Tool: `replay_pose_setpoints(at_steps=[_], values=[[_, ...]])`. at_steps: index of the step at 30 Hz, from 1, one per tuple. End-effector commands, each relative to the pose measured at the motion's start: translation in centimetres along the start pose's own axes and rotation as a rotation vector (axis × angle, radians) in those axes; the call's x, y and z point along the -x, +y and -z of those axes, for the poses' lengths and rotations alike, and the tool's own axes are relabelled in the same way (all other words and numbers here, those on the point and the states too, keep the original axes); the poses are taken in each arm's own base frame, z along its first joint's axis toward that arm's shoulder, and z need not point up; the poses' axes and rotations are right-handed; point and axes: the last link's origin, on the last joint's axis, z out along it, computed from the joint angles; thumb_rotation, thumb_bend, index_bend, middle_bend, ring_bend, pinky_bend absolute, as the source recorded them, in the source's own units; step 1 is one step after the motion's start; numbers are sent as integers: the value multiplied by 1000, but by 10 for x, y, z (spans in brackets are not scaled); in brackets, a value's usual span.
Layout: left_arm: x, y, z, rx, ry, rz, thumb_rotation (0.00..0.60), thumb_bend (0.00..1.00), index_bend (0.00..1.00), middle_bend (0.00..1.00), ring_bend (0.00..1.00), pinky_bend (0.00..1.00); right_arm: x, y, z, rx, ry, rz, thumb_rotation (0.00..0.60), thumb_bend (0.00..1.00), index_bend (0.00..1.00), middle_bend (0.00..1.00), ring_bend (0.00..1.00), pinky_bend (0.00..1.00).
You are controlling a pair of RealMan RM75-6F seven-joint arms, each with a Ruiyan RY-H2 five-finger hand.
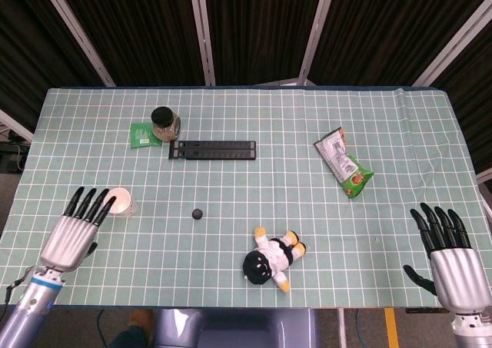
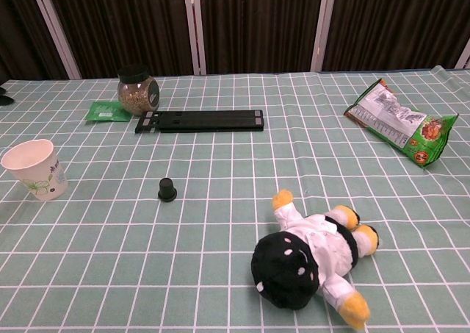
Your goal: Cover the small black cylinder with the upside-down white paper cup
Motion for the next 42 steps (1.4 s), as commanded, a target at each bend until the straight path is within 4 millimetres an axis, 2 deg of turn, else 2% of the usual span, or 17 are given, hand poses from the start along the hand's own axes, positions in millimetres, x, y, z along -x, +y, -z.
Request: replay_pose_setpoints(at_steps=[1, 5, 15, 21, 24, 27, 31, 37, 42], values=[[16, 23, -43, 89, 26, -204, 600, 0, 0, 0, 0, 0, 1, 2, -3, 7, -5, 4, 600, 0, 0, 0, 0, 0], [28, 36, -63, 130, 17, -307, 600, 0, 0, 0, 0, 0, 2, 4, -4, 20, -9, 10, 600, 0, 0, 0, 0, 0], [49, 34, -78, 152, -10, -498, 600, 0, 25, 0, 0, 1, 4, 9, -8, 44, -17, 13, 600, 0, 0, 0, 0, 0], [56, 34, -82, 132, -17, -503, 600, 0, 63, 20, 25, 100, 5, 9, -9, 46, -21, 12, 600, 0, 0, 0, 0, 0], [57, 35, -83, 131, -11, -498, 600, 0, 151, 92, 96, 165, 6, 10, -9, 48, -23, 11, 600, 0, 0, 0, 0, 0], [59, 37, -84, 133, 8, -503, 600, 0, 363, 261, 247, 316, 6, 10, -10, 47, -23, 7, 600, 0, 0, 0, 0, 0], [64, 38, -85, 124, 16, -516, 600, 0, 483, 362, 322, 389, 5, 9, -10, 43, -21, 3, 600, 0, 0, 0, 0, 0], [59, 33, -89, 58, 28, -417, 600, 0, 544, 403, 371, 431, 4, 10, -9, 44, -20, -2, 600, 0, 0, 0, 0, 0], [35, 16, -94, -74, 50, -76, 600, 0, 545, 395, 372, 432, 4, 11, -9, 44, -21, -6, 600, 0, 0, 0, 0, 0]])
